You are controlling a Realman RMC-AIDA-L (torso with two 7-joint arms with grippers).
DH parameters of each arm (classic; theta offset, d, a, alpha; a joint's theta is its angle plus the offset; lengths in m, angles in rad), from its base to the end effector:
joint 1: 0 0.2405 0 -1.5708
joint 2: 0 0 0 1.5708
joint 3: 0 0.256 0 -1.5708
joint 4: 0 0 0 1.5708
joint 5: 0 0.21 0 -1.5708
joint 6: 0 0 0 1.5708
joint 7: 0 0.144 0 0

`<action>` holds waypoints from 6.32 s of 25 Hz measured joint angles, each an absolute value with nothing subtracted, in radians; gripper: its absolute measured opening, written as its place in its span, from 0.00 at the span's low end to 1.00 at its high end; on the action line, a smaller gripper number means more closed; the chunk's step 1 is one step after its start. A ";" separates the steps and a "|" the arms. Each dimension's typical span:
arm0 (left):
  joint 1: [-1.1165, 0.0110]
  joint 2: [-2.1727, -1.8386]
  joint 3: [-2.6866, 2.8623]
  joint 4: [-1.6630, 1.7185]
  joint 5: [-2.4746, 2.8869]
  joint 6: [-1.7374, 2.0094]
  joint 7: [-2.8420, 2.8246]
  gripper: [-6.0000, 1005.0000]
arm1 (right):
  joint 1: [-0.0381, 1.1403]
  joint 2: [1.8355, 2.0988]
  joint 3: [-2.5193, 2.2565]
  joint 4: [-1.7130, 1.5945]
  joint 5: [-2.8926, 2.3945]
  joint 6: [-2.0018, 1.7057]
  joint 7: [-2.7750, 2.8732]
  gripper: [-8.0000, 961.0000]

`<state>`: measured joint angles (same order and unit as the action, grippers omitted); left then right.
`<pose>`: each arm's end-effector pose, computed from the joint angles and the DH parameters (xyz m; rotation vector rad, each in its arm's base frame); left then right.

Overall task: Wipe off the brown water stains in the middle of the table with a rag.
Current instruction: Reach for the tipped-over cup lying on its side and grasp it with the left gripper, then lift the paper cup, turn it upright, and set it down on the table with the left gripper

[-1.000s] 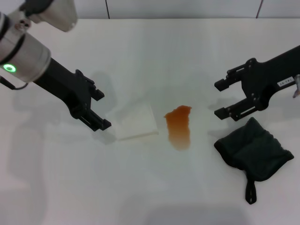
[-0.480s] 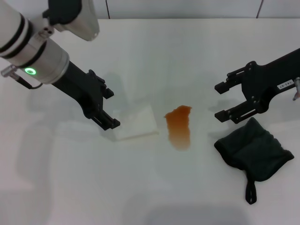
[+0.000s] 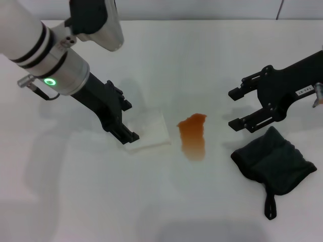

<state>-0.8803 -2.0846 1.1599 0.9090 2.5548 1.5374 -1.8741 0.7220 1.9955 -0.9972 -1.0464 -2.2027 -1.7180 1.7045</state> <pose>-0.1645 0.3870 -0.0270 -3.0125 -0.2636 0.5030 0.1714 0.3699 0.0381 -3.0601 0.2058 0.0622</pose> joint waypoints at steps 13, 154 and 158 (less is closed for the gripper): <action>-0.918 -2.084 1.188 0.795 2.560 1.456 -1.891 0.85 | 0.726 1.999 -1.016 -1.048 -2.203 -1.709 1.704 0.80; -0.479 -2.086 0.895 0.163 1.525 1.124 -0.607 0.72 | 0.692 2.010 -1.062 -1.072 -2.194 -1.679 1.706 0.80; -0.520 -2.086 0.898 0.151 1.527 1.084 -0.608 0.73 | 0.696 2.011 -1.062 -1.072 -2.194 -1.674 1.704 0.80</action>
